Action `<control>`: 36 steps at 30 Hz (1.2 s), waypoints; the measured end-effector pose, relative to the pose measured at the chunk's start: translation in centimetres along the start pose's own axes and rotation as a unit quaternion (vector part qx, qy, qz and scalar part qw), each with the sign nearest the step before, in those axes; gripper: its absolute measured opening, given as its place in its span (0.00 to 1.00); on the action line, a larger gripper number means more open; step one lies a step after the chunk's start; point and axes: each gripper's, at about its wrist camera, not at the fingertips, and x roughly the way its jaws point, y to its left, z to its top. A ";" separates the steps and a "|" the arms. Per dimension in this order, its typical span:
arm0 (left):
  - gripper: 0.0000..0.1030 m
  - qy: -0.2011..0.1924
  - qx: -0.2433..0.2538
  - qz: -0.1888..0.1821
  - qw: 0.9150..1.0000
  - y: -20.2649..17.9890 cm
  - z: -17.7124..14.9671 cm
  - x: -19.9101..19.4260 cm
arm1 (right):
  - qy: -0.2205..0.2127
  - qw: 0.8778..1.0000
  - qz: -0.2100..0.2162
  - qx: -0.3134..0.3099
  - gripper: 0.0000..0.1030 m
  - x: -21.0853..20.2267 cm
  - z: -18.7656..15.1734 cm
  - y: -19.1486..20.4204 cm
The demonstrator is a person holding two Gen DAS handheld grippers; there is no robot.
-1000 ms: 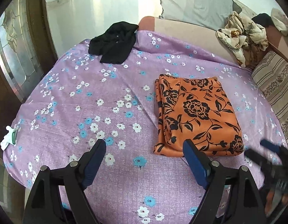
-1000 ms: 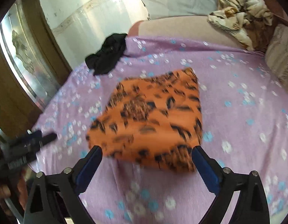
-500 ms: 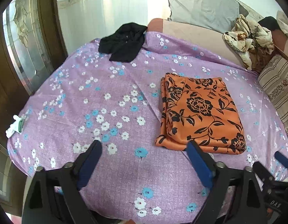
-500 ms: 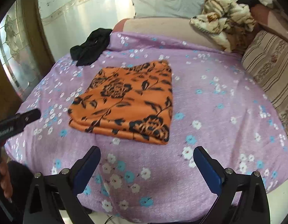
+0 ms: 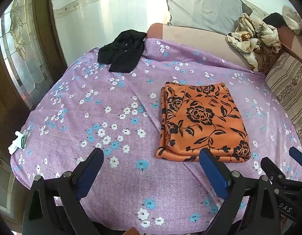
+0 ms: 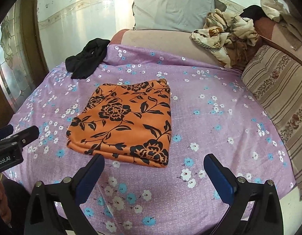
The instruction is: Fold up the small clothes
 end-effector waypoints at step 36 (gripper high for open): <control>0.95 0.018 0.000 -0.021 1.000 -0.9 1.0 0.9 | 0.001 1.000 0.015 -0.011 1.00 -0.6 1.6 1.0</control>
